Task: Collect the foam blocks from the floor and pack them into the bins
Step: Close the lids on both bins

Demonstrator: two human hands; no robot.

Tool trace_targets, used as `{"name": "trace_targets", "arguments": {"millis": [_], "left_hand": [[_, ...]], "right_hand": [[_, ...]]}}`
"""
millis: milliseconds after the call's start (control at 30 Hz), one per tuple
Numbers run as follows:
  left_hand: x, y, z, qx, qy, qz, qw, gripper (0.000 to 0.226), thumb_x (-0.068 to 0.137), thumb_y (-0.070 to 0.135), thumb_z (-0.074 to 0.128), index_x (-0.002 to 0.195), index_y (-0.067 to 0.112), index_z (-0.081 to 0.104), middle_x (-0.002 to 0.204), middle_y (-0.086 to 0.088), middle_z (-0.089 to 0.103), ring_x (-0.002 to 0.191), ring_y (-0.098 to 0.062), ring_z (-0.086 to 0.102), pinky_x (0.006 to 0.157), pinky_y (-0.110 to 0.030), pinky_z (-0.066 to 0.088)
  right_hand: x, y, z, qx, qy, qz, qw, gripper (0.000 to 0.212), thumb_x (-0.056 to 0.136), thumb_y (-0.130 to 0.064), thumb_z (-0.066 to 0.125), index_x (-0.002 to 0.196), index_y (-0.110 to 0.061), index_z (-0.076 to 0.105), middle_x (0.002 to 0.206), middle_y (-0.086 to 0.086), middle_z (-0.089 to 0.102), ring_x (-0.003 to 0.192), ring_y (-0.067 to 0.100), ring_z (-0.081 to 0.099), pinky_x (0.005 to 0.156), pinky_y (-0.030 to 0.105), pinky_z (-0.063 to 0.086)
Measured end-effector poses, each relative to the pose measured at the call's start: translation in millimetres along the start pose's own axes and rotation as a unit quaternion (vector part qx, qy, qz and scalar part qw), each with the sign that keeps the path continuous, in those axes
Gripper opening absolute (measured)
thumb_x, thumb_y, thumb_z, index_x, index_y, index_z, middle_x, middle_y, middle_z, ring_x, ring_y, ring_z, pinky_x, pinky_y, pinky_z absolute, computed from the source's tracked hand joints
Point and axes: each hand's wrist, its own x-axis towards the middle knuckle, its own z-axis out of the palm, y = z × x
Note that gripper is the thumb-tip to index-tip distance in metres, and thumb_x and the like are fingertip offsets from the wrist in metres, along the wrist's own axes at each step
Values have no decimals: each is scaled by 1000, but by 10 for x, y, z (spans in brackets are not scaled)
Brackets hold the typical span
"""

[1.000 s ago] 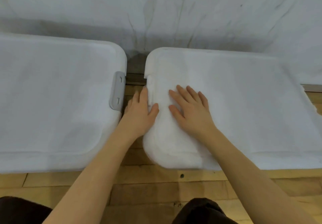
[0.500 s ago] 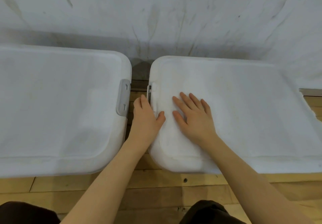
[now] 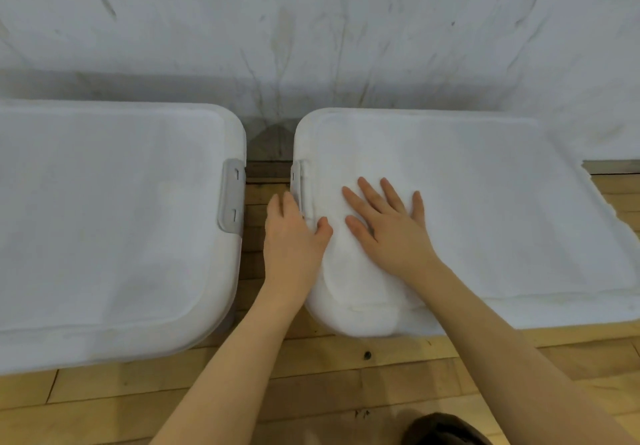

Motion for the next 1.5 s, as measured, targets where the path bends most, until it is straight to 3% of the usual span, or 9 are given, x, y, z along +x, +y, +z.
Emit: {"name": "trace_targets", "arguments": {"millis": [133,367,567,833,967,1133,1300,1400,1500], "left_hand": [[18,-18,0,74,1,42,996,60,92,39,48,143,11,33,131,-7,53,106,-24,54,85,-42,50],[8,103,-41,217,-14,87,972,53,98,33,36,146,13,28,148,-8,37,98,-22,58,74,-33,49],[-11,265,-95,292,6,115,950,51,93,38,45,135,8,46,139,-9,48,123,-32,44,98,-43,37],[-47,1378,759,239,-24,273,931,50,85,41,36,108,9,67,109,-11,68,94,-31,65,89,-44,43],[-118,2001,1372,227,-90,320,915,57,88,44,30,129,12,53,130,-8,55,115,-30,53,102,-44,25],[-160,2587,2163,230,-124,328,908,46,97,36,39,139,16,40,146,-3,37,133,-22,31,108,-37,10],[-186,2693,2752,298,-166,268,901,56,98,46,21,145,17,26,156,-6,14,143,-25,10,111,-41,8],[-252,2621,2847,325,-164,272,891,80,80,50,-10,149,20,17,158,-6,8,144,-27,7,112,-42,7],[-232,2580,2870,325,-161,267,893,61,95,47,5,150,23,12,158,-2,4,144,-24,4,113,-39,4]], "right_hand": [[0,0,30,1,10,-4,1000,50,98,-53,15,147,-46,6,158,-15,1,146,16,-7,112,58,-7],[4,22,-12,26,16,2,1000,48,98,-52,20,146,-46,15,158,-16,7,146,14,-3,112,56,-7],[-40,235,-162,88,92,-20,992,43,98,-35,41,141,-30,41,151,-6,34,139,16,28,112,42,15],[-402,1595,-559,88,225,55,969,35,96,-24,48,129,-15,56,128,4,58,112,27,54,91,38,39],[-651,2473,-677,88,279,115,949,45,94,-21,51,139,-15,45,131,7,55,113,32,54,89,45,46],[-786,3308,-747,88,226,204,948,45,95,-30,47,137,-16,45,137,6,49,121,30,46,96,44,36],[-657,3680,-630,136,67,246,957,59,95,-53,30,142,-18,36,144,6,42,129,28,40,109,46,21],[-619,3732,-574,227,-1,218,949,60,95,-57,19,149,-31,20,143,6,46,128,28,43,108,52,28],[-624,3734,-562,268,-16,223,937,60,95,-57,18,150,-33,14,133,11,53,117,31,52,98,49,41]]}}
